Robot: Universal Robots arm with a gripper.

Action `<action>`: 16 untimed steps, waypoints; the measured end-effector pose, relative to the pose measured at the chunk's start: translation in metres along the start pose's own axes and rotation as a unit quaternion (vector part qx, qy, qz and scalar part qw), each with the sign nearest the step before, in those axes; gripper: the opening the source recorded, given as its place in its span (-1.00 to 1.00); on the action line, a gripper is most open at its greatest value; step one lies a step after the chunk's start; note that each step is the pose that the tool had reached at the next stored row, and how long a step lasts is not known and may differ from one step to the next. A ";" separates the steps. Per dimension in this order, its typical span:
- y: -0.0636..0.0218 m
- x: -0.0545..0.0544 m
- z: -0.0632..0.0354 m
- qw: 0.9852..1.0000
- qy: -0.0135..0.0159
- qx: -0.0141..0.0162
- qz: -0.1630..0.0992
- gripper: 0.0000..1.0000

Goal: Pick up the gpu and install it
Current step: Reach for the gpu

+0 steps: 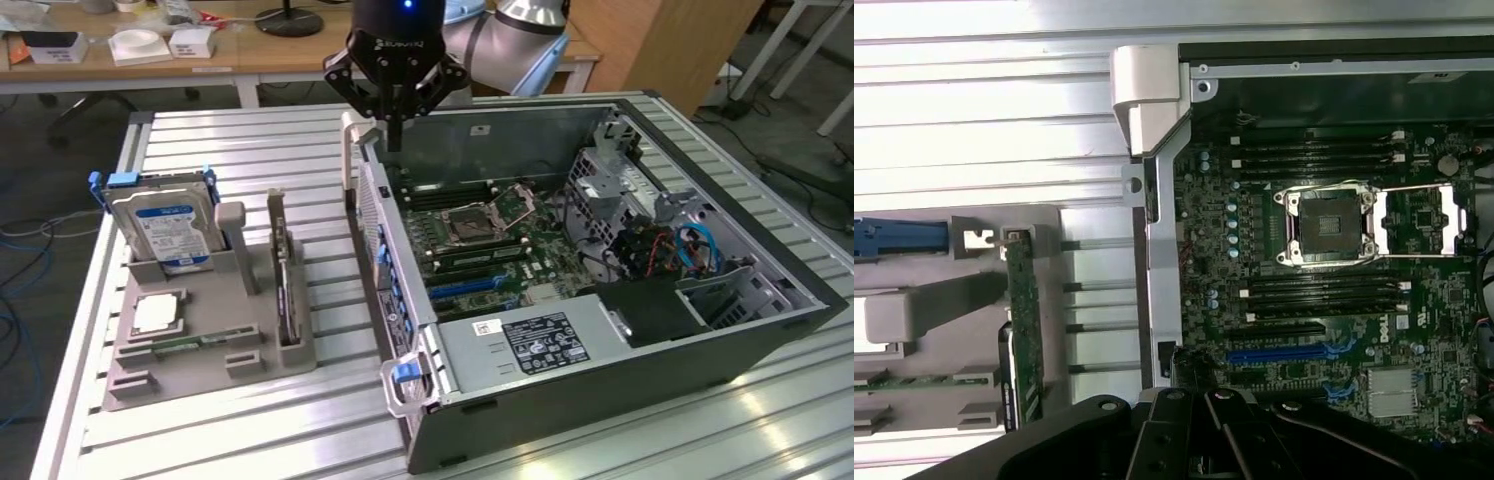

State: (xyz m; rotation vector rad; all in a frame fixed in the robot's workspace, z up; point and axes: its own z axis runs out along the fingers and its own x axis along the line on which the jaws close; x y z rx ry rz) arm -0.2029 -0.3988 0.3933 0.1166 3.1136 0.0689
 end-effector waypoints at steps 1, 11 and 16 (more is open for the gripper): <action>0.0000 0.001 0.0000 1.000 0.000 0.000 0.000 -0.80; -0.0006 0.008 -0.0002 1.000 0.000 0.000 0.000 -0.80; -0.0009 0.012 -0.0003 1.000 0.000 0.000 0.000 -0.80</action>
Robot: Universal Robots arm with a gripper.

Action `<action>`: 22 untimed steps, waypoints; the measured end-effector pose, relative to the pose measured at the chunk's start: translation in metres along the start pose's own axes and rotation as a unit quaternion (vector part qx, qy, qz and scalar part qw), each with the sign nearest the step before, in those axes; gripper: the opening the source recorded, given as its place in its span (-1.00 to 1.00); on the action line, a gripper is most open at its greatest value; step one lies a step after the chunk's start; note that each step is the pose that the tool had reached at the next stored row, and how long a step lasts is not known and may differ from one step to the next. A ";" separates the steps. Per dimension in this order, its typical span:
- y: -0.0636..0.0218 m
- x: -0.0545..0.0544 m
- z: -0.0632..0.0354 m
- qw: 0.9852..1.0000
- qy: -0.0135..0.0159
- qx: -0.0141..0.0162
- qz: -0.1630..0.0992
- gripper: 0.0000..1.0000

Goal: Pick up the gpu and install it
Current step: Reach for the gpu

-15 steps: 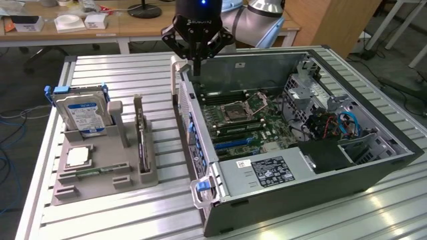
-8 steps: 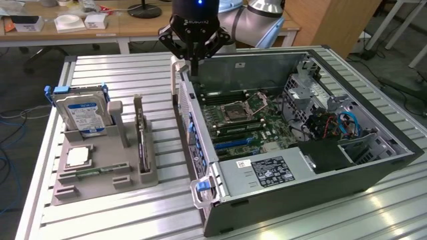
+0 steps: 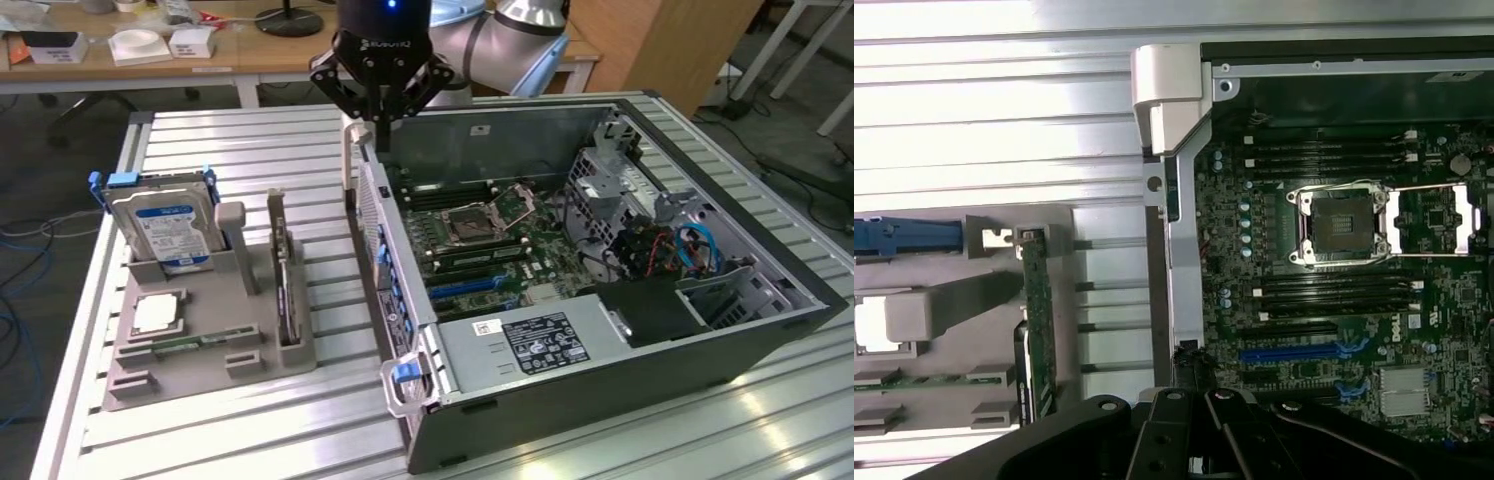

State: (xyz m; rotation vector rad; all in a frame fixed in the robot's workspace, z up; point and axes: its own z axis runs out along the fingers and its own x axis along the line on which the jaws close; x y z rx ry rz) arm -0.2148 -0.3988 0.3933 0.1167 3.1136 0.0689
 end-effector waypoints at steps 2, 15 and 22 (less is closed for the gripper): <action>-0.0001 0.002 -0.0001 1.000 0.000 0.000 0.000 -0.80; -0.0009 0.011 -0.0003 1.000 0.000 0.000 0.000 -0.80; -0.0013 0.017 -0.0005 1.000 0.000 0.000 0.000 -0.80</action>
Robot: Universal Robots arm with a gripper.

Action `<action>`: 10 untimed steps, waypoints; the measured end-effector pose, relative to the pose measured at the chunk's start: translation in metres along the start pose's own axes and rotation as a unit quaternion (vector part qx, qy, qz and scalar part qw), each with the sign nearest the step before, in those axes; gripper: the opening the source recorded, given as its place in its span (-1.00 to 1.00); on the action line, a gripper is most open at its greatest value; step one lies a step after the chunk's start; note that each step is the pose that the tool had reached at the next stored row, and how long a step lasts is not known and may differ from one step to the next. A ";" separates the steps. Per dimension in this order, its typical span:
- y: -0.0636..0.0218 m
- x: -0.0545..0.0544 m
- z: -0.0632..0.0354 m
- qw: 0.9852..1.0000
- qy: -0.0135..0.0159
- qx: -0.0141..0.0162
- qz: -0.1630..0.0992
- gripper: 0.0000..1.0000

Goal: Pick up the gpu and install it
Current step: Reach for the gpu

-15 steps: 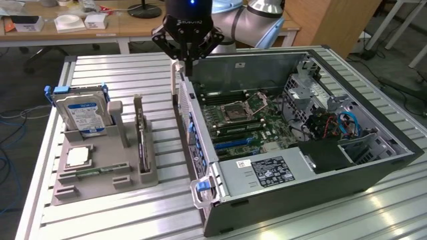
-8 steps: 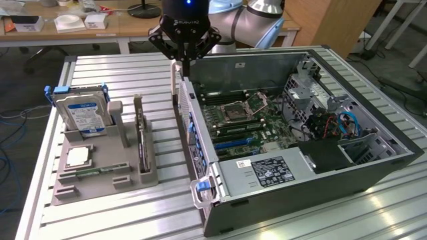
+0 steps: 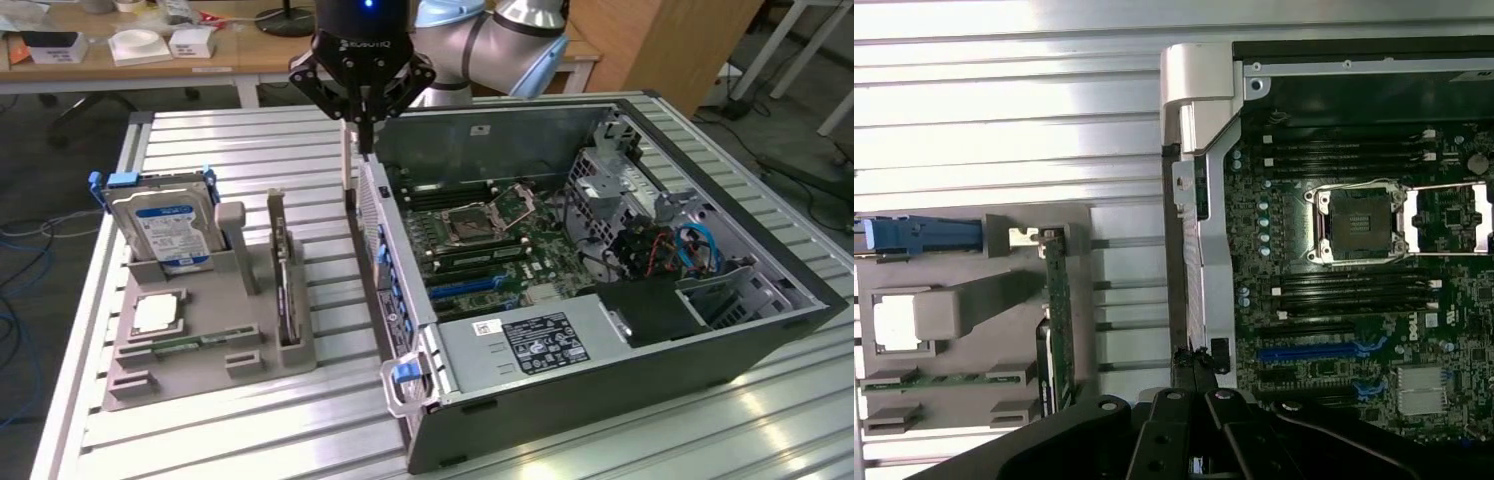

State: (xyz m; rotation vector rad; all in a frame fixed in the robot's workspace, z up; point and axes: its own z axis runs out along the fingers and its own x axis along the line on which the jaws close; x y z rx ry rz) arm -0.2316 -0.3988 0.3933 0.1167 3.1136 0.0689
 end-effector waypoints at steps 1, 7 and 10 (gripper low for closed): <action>-0.0001 0.001 0.0000 1.000 0.000 0.000 0.000 -0.80; -0.0004 0.005 -0.0002 1.000 0.000 0.000 0.000 -0.80; -0.0006 0.008 -0.0002 1.000 0.000 0.000 0.000 -0.80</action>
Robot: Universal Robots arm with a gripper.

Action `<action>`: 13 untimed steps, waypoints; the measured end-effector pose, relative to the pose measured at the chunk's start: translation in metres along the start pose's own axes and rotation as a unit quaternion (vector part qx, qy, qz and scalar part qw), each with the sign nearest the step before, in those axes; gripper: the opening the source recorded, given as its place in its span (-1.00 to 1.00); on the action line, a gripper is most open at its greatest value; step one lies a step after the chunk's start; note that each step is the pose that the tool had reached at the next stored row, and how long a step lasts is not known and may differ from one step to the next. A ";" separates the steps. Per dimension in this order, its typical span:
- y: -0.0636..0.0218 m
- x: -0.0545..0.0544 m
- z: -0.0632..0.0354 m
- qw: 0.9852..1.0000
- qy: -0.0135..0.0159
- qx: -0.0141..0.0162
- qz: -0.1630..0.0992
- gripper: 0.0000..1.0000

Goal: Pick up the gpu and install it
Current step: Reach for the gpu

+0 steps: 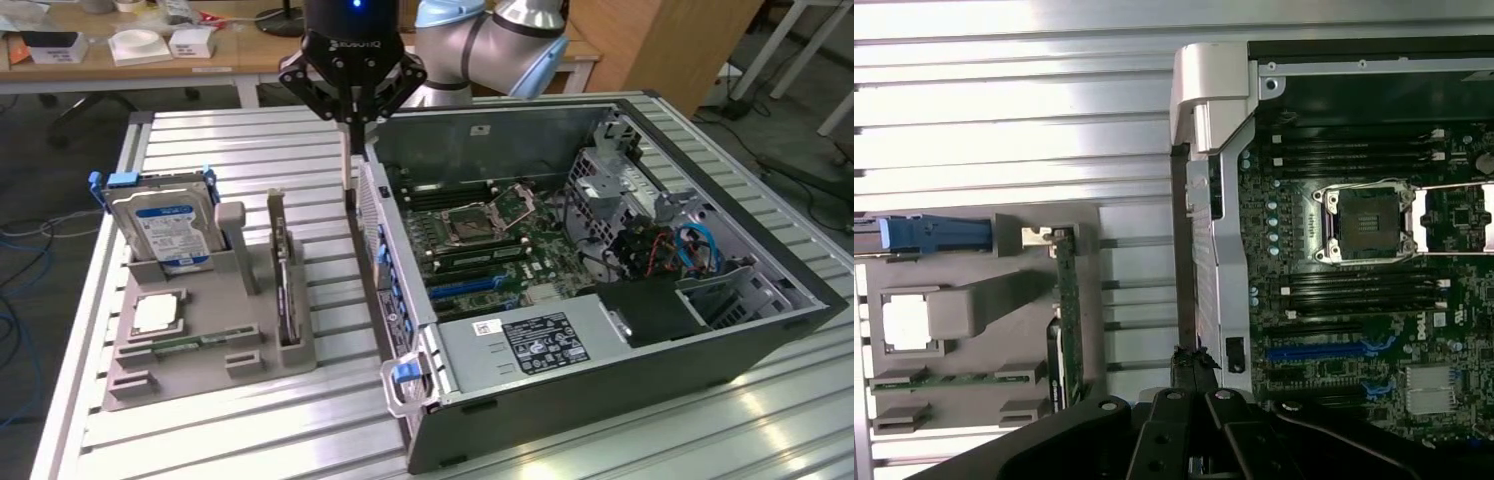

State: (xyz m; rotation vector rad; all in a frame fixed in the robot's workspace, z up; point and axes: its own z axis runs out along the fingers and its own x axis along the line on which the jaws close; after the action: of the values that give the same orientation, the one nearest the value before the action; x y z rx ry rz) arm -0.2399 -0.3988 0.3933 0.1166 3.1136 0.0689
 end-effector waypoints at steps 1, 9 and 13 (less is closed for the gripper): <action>-0.0001 0.001 0.0000 1.000 0.000 0.000 0.000 -0.80; -0.0007 0.009 -0.0003 1.000 0.000 0.000 0.000 -0.80; -0.0011 0.015 -0.0004 1.000 0.000 0.000 0.000 -0.80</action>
State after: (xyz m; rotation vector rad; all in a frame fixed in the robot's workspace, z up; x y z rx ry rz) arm -0.2548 -0.3989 0.3933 0.1167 3.1136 0.0689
